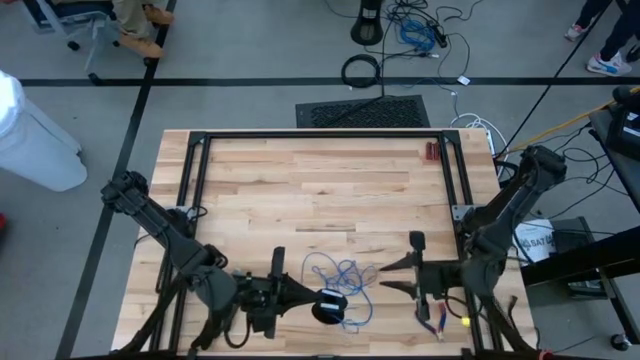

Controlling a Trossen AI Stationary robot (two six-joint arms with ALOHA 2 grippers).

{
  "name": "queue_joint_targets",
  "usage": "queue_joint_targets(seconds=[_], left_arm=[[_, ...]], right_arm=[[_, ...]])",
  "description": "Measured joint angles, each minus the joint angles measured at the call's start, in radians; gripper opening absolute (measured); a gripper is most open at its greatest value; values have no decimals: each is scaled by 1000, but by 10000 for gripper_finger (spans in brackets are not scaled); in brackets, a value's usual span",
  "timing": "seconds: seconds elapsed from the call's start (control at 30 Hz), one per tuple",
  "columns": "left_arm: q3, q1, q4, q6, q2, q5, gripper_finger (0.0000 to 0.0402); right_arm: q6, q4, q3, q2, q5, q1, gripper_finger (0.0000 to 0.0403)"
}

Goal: Coil cords
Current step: Coil the blue wire onto the black spool

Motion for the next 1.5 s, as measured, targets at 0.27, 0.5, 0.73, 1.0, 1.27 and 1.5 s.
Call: queue_joint_targets(seconds=[0.27, 0.5, 0.73, 1.0, 1.27, 1.5], left_arm=[[0, 45, -15, -79, 0, -4, 1], [1, 42, -18, -82, 15, -3, 1], [1, 42, -40, -85, 14, -3, 1], [1, 42, -37, -135, 14, -3, 1], [1, 42, -37, -135, 18, -4, 1], [1, 42, -36, -135, 18, -12, 1]], right_arm=[[-260, 269, 0, 107, -42, -6, 116], [-465, 407, 31, 212, 9, -29, 116], [-572, 400, 142, 282, 57, -31, 116], [-556, 299, 250, 343, 23, -34, 131], [-559, 298, 264, 349, 31, -41, 172], [-586, 298, 264, 346, 38, -32, 165]])
